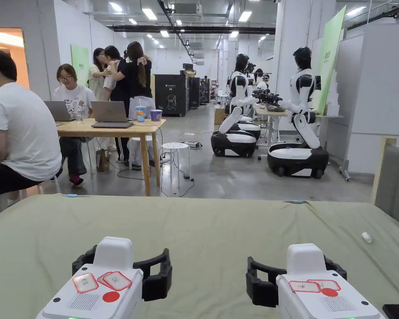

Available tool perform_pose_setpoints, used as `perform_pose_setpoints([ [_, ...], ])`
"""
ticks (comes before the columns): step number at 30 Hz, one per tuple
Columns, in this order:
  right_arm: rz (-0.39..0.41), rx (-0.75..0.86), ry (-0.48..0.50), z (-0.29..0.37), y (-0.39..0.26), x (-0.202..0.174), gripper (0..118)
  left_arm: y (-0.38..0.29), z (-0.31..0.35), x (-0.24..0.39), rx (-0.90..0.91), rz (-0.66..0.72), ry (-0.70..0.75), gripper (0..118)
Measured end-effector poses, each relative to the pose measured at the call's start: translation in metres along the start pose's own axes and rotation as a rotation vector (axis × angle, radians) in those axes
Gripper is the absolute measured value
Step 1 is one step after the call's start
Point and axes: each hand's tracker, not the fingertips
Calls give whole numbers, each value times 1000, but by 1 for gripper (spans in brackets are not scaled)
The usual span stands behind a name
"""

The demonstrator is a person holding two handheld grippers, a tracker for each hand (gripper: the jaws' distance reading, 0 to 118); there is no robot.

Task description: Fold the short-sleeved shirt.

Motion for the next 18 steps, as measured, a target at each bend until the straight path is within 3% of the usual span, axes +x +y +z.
perform_pose_setpoints([
  [3,-5,7,15,2,0,-3,118,3,5,3,24,-18,4,118],
  [18,-70,-15,9,3,3,4,118,7,7,1,31,-22,5,118],
])
